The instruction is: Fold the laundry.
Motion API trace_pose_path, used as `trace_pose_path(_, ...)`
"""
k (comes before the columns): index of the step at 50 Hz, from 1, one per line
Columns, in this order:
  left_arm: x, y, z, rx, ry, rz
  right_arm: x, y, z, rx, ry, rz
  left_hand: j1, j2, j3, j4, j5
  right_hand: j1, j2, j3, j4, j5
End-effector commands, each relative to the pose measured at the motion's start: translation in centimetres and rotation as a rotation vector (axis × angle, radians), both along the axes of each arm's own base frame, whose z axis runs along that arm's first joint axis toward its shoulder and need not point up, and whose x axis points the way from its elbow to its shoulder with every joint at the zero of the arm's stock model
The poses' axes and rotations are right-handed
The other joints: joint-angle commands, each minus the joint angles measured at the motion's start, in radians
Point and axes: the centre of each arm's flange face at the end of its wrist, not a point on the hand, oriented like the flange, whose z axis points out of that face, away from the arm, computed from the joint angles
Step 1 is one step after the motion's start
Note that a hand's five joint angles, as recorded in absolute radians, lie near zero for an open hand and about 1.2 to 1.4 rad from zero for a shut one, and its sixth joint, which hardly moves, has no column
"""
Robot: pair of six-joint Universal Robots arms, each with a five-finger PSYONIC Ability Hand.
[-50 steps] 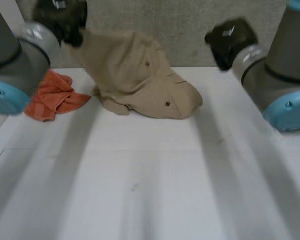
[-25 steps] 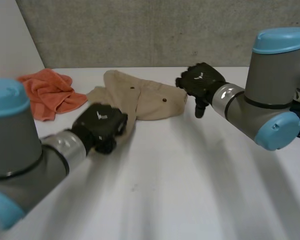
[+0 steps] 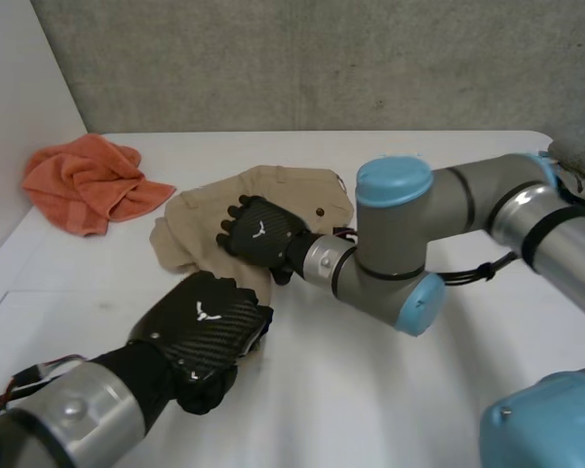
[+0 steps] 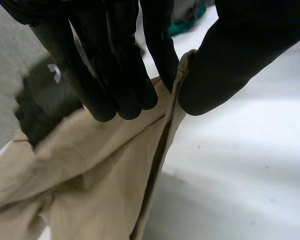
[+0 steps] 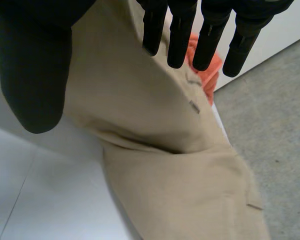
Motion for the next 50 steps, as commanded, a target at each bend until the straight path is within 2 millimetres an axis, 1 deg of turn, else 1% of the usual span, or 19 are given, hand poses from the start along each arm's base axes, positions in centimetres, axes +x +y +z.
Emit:
trace_pose_path(1, 1.4, 0.9, 2.7, -0.049, 0.087, 0.043, 0.8, -1.9, -2.4, -0.026, -0.006, -0.041, 0.267, 0.201, 0.207, 0.197, 0.214, 0.527, 0.511, 0.522, 0.540, 0.552)
trace_pose_path(2, 1.5, 0.9, 2.9, -0.053, 0.093, 0.049, 0.8, -2.2, -2.3, -0.035, -0.012, -0.052, 0.267, 0.201, 0.207, 0.197, 0.214, 0.653, 0.637, 0.649, 0.666, 0.679)
trace_pose_path(3, 1.8, 0.4, 3.1, -0.060, 0.102, 0.071, 0.9, -2.7, -2.3, -0.049, -0.018, -0.079, 0.267, 0.201, 0.207, 0.197, 0.214, 1.004, 0.988, 0.999, 1.016, 1.029)
trace_pose_path(10, 2.7, -2.4, 3.4, -0.090, 0.122, 0.157, 0.0, -4.3, -0.1, -0.094, -0.029, -0.239, 0.267, 0.201, 0.207, 0.197, 0.214, 1.007, 0.991, 1.003, 1.020, 1.033)
trace_pose_path(14, 3.0, -5.8, 2.5, -0.082, 0.122, 0.206, -2.9, -4.2, 2.2, -0.045, 0.058, -0.377, 0.267, 0.201, 0.207, 0.197, 0.214, 1.007, 0.991, 1.003, 1.020, 1.033)
trace_pose_path(17, 2.9, -7.5, 1.9, -0.072, 0.116, 0.223, -4.7, -3.4, 2.9, -0.009, 0.133, -0.431, 0.267, 0.201, 0.207, 0.197, 0.214, 1.007, 0.991, 1.003, 1.020, 1.033)
trace_pose_path(21, 2.5, -10.1, 0.5, -0.043, 0.098, 0.245, -8.0, -0.6, 3.9, 0.060, 0.282, -0.479, 0.267, 0.201, 0.207, 0.197, 0.214, 1.007, 0.991, 1.003, 1.020, 1.033)
trace_pose_path(22, 2.3, -10.9, 0.0, -0.026, 0.090, 0.250, -9.2, 0.9, 4.2, 0.089, 0.330, -0.492, 0.267, 0.201, 0.207, 0.197, 0.214, 1.007, 0.991, 1.003, 1.020, 1.033)
trace_pose_path(26, 1.9, -12.7, -1.6, 0.017, 0.072, 0.262, -11.3, 3.9, 4.9, 0.157, 0.334, -0.562, 0.267, 0.201, 0.207, 0.197, 0.214, 1.007, 0.991, 1.003, 1.020, 1.033)
trace_pose_path(28, 1.8, -13.4, -2.2, 0.030, 0.062, 0.266, -11.8, 5.4, 4.9, 0.212, 0.317, -0.590, 0.267, 0.201, 0.207, 0.197, 0.214, 1.007, 0.991, 1.003, 1.020, 1.033)
trace_pose_path(29, 1.9, -14.1, -2.8, 0.040, 0.054, 0.276, -11.9, 7.5, 4.8, 0.270, 0.298, -0.600, 0.267, 0.201, 0.207, 0.197, 0.214, 1.007, 0.991, 1.003, 1.020, 1.033)
trace_pose_path(33, 1.8, -15.8, -3.7, 0.049, 0.044, 0.291, -11.1, 12.2, 4.0, 0.400, 0.244, -0.567, 0.267, 0.201, 0.207, 0.197, 0.214, 1.007, 0.991, 1.003, 1.020, 1.033)
trace_pose_path(34, 1.8, -16.0, -3.8, 0.053, 0.042, 0.294, -10.9, 12.5, 4.0, 0.411, 0.236, -0.568, 0.267, 0.201, 0.207, 0.197, 0.214, 1.007, 0.991, 1.003, 1.020, 1.033)
trace_pose_path(35, 1.8, -16.2, -3.9, 0.053, 0.039, 0.295, -10.7, 12.6, 3.9, 0.422, 0.224, -0.570, 0.267, 0.201, 0.207, 0.197, 0.214, 0.995, 0.979, 0.991, 1.008, 1.021)
trace_pose_path(37, 1.9, -16.4, -4.2, 0.070, 0.027, 0.301, -10.4, 11.6, 3.9, 0.417, 0.197, -0.597, 0.267, 0.201, 0.207, 0.197, 0.214, 0.665, 0.649, 0.661, 0.678, 0.690)
trace_pose_path(40, 1.9, -16.3, -4.3, 0.085, 0.014, 0.300, -10.8, 9.3, 4.8, 0.376, 0.178, -0.656, 0.267, 0.201, 0.207, 0.197, 0.214, 0.582, 0.566, 0.577, 0.594, 0.607)
trace_pose_path(42, 2.0, -15.9, -4.3, 0.098, 0.006, 0.297, -11.9, 7.4, 6.0, 0.343, 0.190, -0.707, 0.267, 0.201, 0.207, 0.197, 0.214, 0.239, 0.223, 0.235, 0.252, 0.265)
trace_pose_path(44, 2.2, -15.4, -4.1, 0.100, 0.005, 0.297, -12.7, 6.4, 7.3, 0.313, 0.228, -0.718, 0.267, 0.201, 0.207, 0.197, 0.214, 0.045, 0.029, 0.040, 0.058, 0.070)
trace_pose_path(50, 2.7, -14.2, -3.3, 0.091, 0.002, 0.300, -13.9, 5.4, 11.0, 0.220, 0.265, -0.689, 0.267, 0.201, 0.207, 0.197, 0.214, -0.009, -0.025, -0.013, 0.004, 0.016)
